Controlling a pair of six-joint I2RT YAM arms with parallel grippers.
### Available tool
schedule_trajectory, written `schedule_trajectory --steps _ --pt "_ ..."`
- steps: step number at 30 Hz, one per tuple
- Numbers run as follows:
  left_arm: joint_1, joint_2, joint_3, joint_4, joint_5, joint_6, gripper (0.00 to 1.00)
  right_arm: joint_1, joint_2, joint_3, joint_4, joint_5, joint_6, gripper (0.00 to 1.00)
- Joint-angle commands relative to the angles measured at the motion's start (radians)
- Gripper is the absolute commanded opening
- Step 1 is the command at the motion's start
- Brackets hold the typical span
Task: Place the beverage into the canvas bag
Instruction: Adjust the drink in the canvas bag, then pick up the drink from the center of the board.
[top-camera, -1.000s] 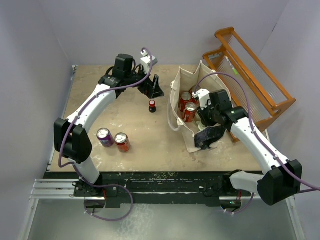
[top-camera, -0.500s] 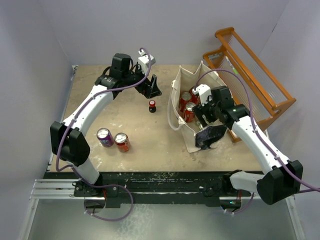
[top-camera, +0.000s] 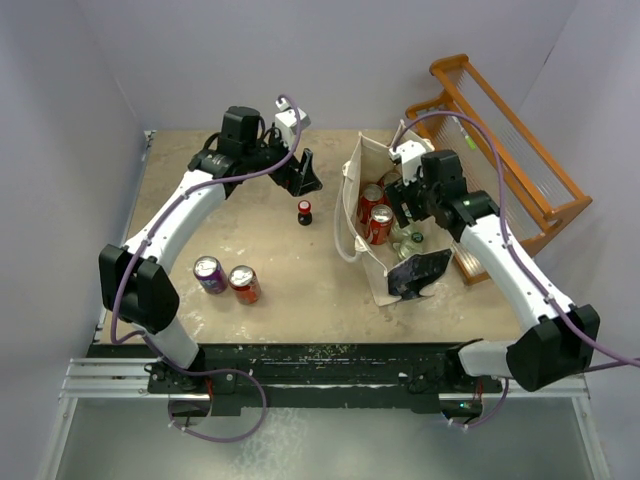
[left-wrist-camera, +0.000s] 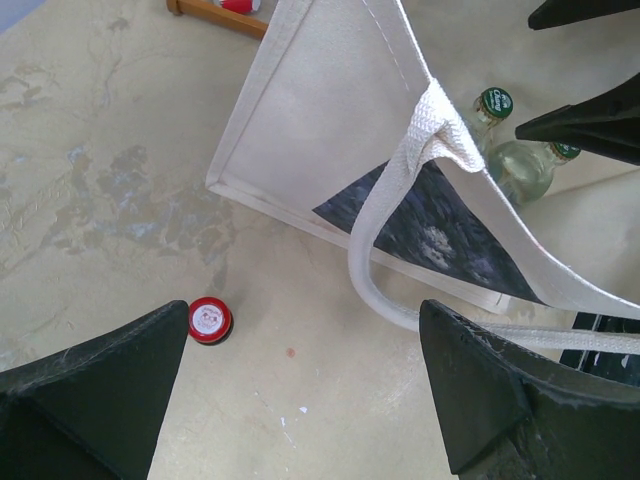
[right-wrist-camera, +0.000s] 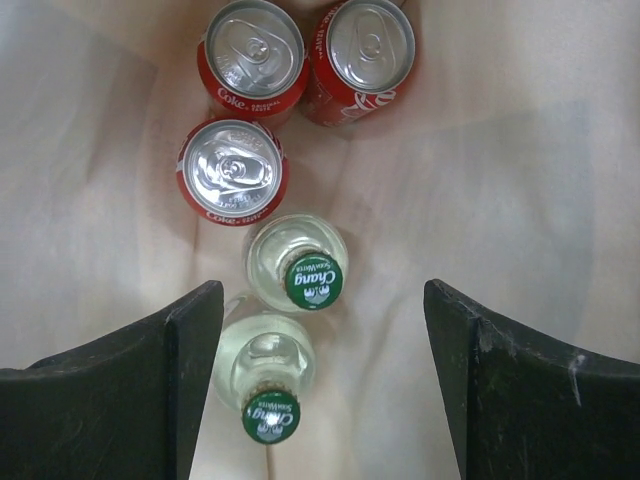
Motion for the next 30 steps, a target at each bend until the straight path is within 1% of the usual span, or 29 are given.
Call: schedule_trajectory --steps 1,3,5,8,9,12,14,17,20,23,27,30 --pt "0.006 -0.025 0.022 0.012 -0.003 0.027 0.99 -0.013 0.036 0.070 0.040 -0.014 0.036 0.81" --pt "0.006 -0.026 0.019 0.001 -0.018 0.033 0.99 -0.013 0.039 0.077 0.048 -0.059 0.006 0.80" --pt "0.015 -0.033 0.013 -0.012 -0.044 0.028 0.99 -0.012 0.037 0.088 0.076 -0.062 -0.063 0.79" --pt "0.083 -0.050 -0.009 -0.014 -0.058 -0.014 0.99 -0.004 0.040 0.143 0.120 -0.151 -0.084 0.79" --pt "0.161 -0.070 -0.032 -0.021 -0.084 -0.061 0.99 0.064 0.061 0.226 0.140 -0.187 -0.094 0.79" --pt "0.244 -0.094 -0.060 -0.025 -0.114 -0.110 0.99 0.179 0.089 0.282 0.166 -0.171 -0.113 0.81" --pt "0.292 -0.111 -0.070 -0.040 -0.142 -0.122 0.99 0.226 0.115 0.323 0.183 -0.203 -0.107 0.82" --pt "0.361 -0.137 -0.089 -0.075 -0.203 -0.130 0.99 0.282 0.207 0.411 0.169 -0.276 -0.100 0.83" --pt "0.414 -0.171 -0.114 -0.105 -0.265 -0.119 0.99 0.347 0.301 0.494 0.141 -0.347 -0.116 0.83" --pt "0.458 -0.200 -0.133 -0.138 -0.317 -0.108 0.99 0.420 0.385 0.541 0.129 -0.405 -0.132 0.84" --pt "0.525 -0.200 -0.121 -0.225 -0.342 -0.115 0.99 0.505 0.489 0.601 0.104 -0.484 -0.148 0.87" --pt "0.577 -0.192 -0.115 -0.269 -0.341 -0.131 0.99 0.561 0.558 0.639 0.078 -0.518 -0.180 0.91"
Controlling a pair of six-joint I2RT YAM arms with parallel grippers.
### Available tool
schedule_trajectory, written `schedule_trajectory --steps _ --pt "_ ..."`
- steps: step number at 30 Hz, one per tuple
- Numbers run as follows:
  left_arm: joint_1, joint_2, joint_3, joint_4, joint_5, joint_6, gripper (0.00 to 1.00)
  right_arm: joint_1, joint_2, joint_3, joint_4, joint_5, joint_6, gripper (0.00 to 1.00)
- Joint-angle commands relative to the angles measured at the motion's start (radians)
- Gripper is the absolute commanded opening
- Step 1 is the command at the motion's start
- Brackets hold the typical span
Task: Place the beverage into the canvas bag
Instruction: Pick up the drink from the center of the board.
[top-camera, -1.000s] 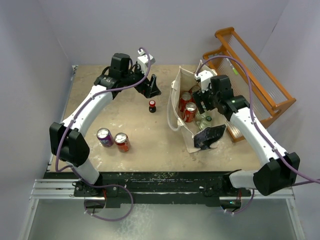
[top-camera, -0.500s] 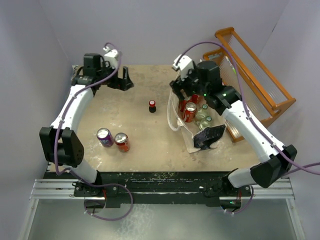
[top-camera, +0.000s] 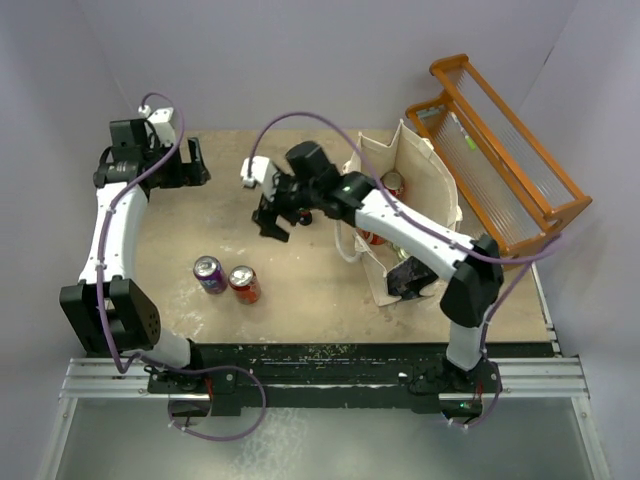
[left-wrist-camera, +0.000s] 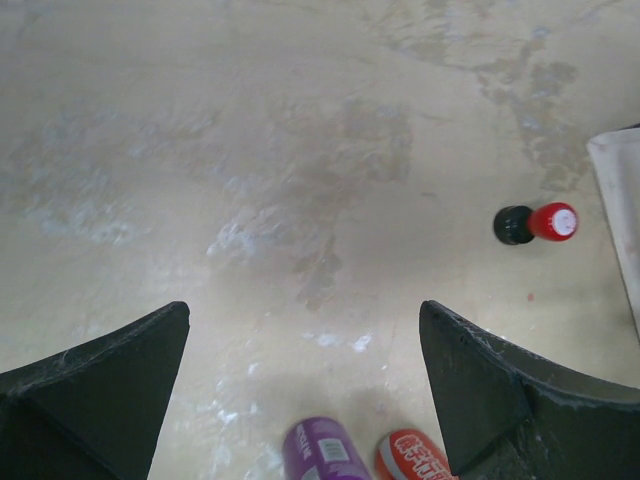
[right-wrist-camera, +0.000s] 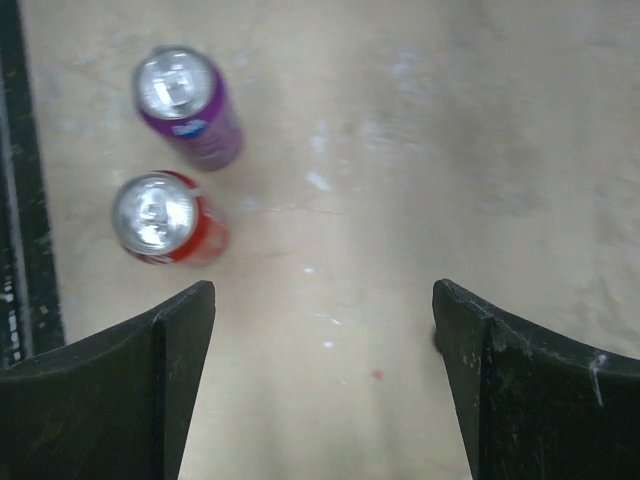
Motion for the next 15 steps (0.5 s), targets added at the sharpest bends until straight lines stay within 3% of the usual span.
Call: schedule_trajectory --steps 1,15 --pt "0.078 -0.016 0.015 -0.083 -0.028 -0.035 0.99 0.078 0.057 0.087 -0.041 -0.114 -0.058 0.91" --pt "0.148 -0.089 -0.038 -0.047 0.039 -0.068 0.99 0.209 0.165 0.032 -0.060 -0.120 -0.092 1.00"
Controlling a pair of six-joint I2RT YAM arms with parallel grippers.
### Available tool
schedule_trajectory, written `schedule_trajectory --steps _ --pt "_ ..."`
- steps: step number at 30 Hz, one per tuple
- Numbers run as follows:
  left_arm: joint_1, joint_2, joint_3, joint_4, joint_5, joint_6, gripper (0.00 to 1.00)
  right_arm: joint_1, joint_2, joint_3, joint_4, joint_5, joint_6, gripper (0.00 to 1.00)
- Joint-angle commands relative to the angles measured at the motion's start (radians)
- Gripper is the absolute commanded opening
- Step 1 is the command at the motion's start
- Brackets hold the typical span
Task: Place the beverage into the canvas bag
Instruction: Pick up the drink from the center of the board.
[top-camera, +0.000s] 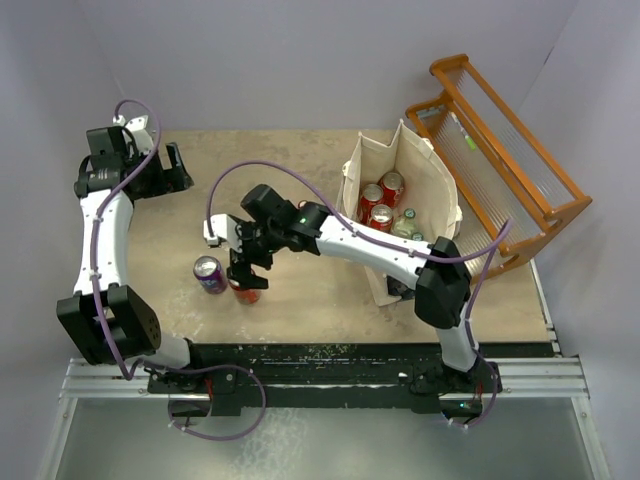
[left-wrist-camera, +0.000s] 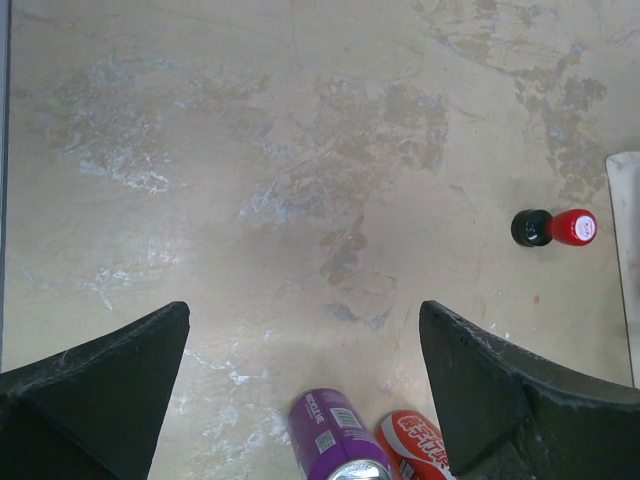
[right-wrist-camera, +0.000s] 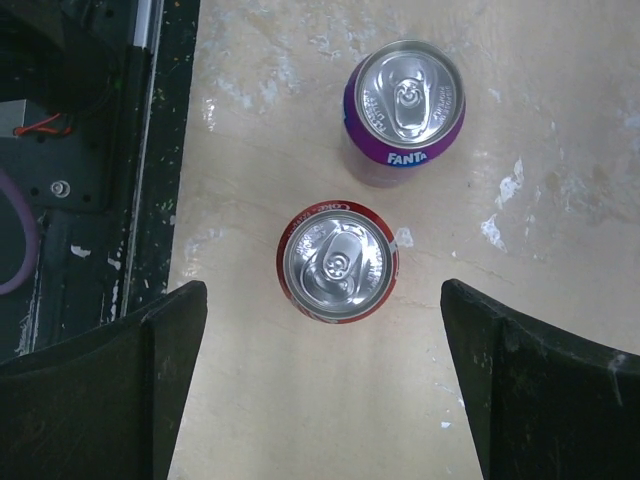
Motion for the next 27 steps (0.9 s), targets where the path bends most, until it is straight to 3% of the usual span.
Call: schedule_trajectory --steps 1,15,27 --pt "0.017 -0.056 -0.017 0.038 0.039 -0.028 0.99 0.011 -0.007 -0.016 0.016 0.002 -0.017 1.00" --pt "0.026 -0.063 -0.035 0.035 0.078 -0.039 0.99 0.018 0.123 0.020 0.032 0.034 -0.001 0.99" --pt "0.030 -0.093 -0.075 0.037 0.104 -0.045 0.99 0.034 0.187 0.040 0.086 0.043 0.050 0.93"
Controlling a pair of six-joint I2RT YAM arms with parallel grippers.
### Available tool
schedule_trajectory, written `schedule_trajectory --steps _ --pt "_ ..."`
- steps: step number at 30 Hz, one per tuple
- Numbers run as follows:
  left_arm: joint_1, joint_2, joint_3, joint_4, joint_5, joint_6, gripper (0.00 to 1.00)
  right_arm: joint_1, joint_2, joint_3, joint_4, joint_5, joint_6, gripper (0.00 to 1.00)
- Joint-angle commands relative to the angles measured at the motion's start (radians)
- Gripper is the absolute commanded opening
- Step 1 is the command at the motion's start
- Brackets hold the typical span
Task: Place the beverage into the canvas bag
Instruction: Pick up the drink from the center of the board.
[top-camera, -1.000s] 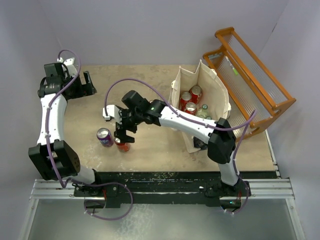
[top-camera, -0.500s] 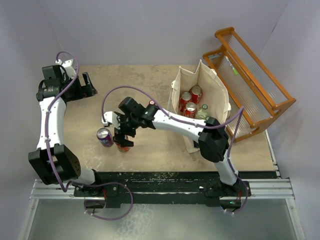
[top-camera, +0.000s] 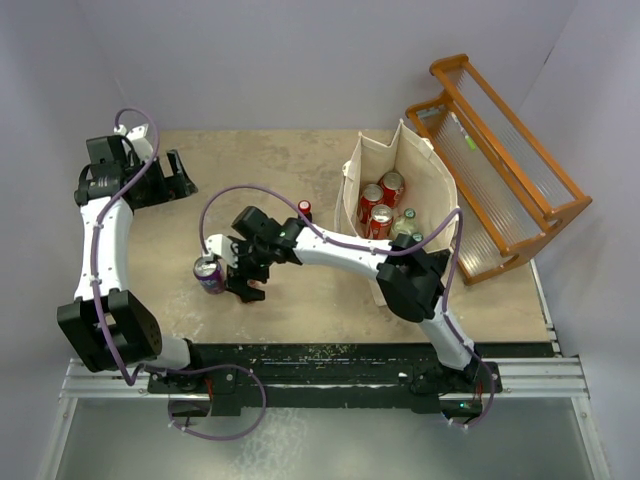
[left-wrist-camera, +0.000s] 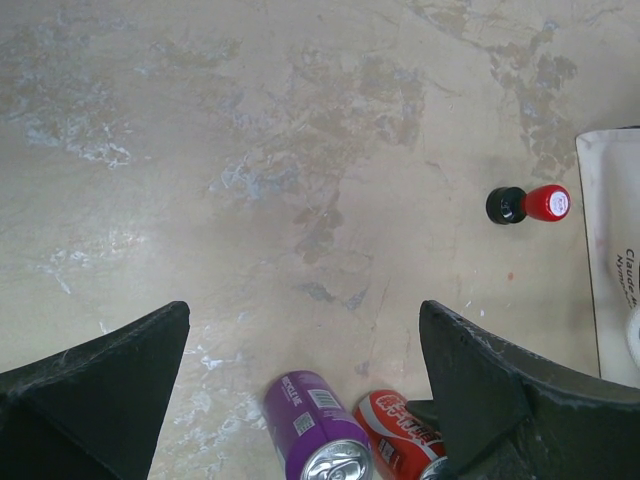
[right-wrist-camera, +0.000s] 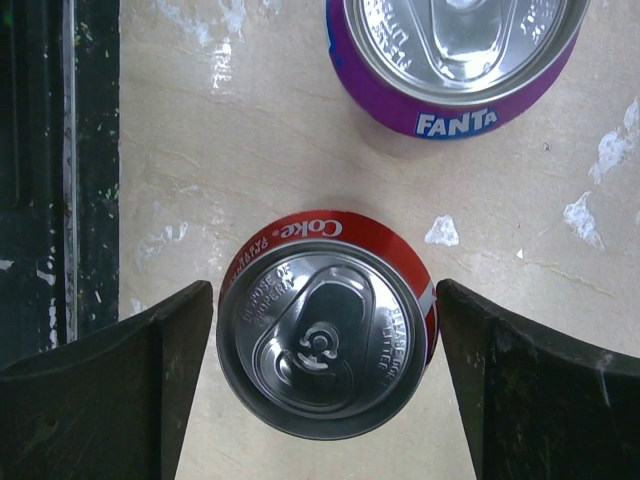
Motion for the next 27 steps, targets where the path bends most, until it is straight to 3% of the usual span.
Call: schedule_trajectory --steps 1,7,15,18,21,27 --pt "0.010 -0.055 -0.006 0.031 0.029 -0.017 0.99 0.011 0.003 0.056 0.046 0.006 0.030 0.92" --pt "0.009 -0.070 -0.016 0.029 0.034 -0.007 0.99 0.013 0.012 0.071 0.043 0.008 0.040 0.84" --pt "0.007 -0.079 -0.024 0.055 0.073 0.016 0.99 0.012 -0.030 0.099 0.014 -0.020 0.075 0.40" --pt "-0.003 -0.074 -0.021 0.093 0.122 0.020 0.99 0.009 -0.110 0.100 -0.006 0.014 0.056 0.30" --pt "-0.034 -0.055 -0.003 0.121 0.139 0.025 0.99 -0.008 -0.212 0.099 -0.041 0.029 0.038 0.25" --pt "-0.157 0.003 0.045 0.160 0.154 0.020 0.99 -0.124 -0.379 0.189 -0.205 0.014 -0.001 0.12"
